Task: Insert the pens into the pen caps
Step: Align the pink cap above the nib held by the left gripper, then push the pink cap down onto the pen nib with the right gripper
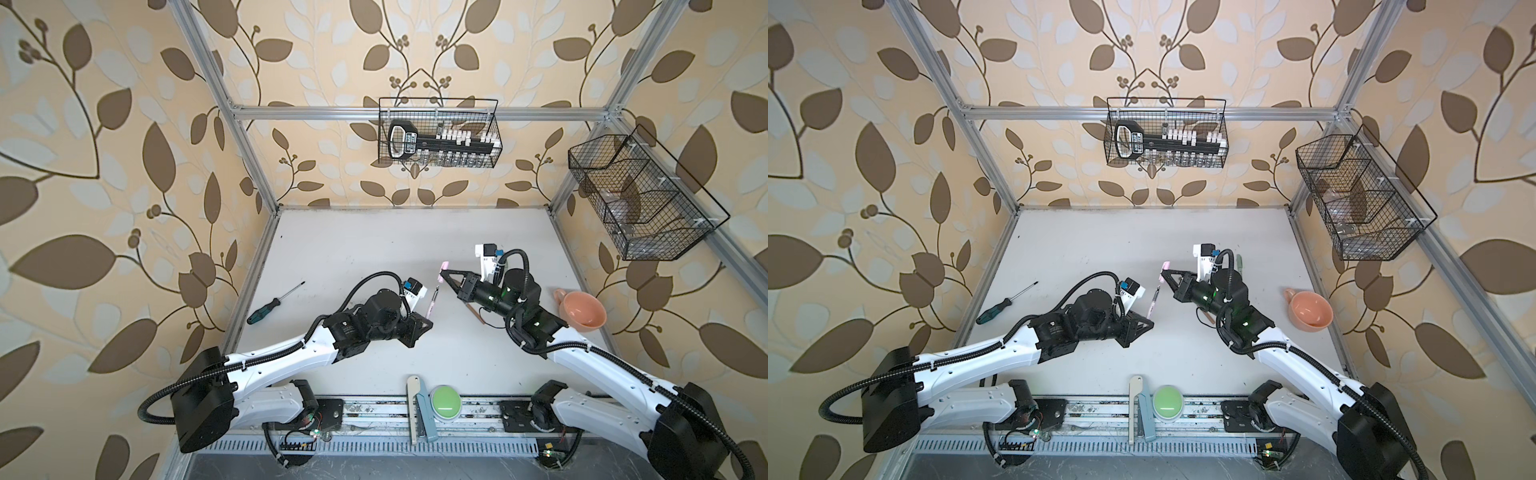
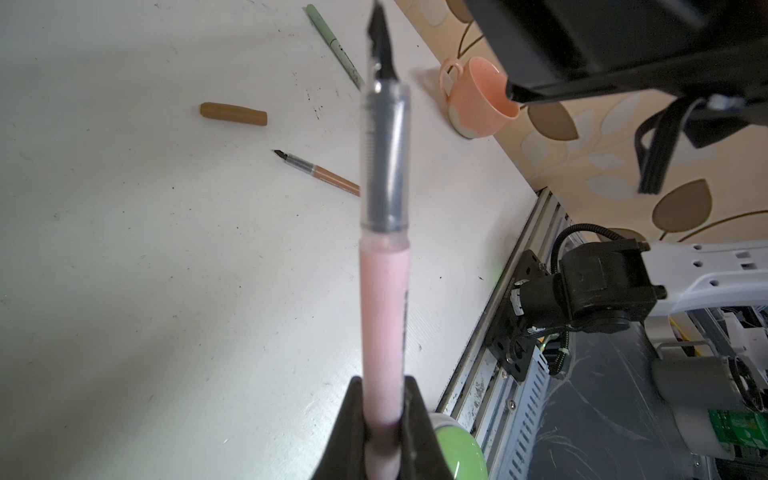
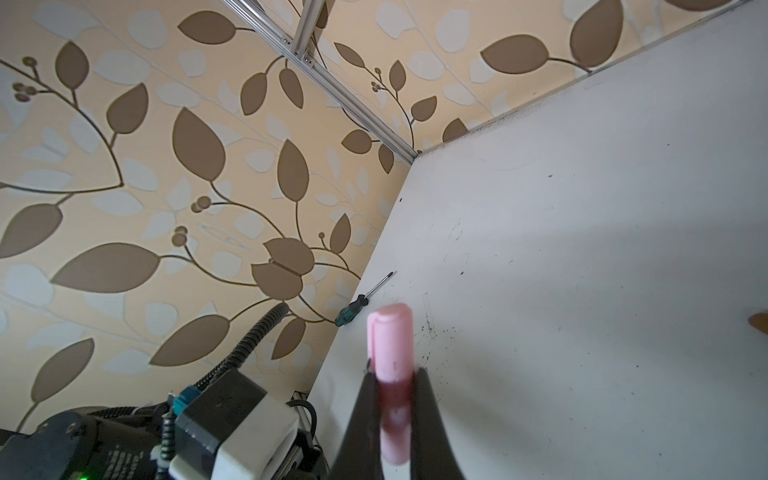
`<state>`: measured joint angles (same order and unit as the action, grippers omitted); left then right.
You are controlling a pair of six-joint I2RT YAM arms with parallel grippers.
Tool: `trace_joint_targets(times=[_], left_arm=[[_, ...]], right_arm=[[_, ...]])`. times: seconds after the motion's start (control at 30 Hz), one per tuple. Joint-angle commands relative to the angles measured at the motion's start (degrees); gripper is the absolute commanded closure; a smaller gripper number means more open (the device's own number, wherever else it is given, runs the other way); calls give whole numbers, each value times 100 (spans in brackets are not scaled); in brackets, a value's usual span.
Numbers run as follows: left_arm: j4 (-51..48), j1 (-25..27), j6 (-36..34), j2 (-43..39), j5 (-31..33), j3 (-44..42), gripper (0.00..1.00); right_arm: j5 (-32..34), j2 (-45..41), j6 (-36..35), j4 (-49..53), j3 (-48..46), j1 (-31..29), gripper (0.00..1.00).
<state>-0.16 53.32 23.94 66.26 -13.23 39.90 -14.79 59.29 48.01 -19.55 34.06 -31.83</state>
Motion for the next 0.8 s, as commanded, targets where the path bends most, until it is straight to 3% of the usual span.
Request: trace_joint_targets(times=[0.0, 0.77], left_arm=[[253, 43, -139, -109, -5, -42, 97], [181, 47, -177, -164, 6, 14, 97]], right_arm=[[66, -132, 84, -126, -120, -34, 96], [18, 7, 40, -141, -202, -165, 98]])
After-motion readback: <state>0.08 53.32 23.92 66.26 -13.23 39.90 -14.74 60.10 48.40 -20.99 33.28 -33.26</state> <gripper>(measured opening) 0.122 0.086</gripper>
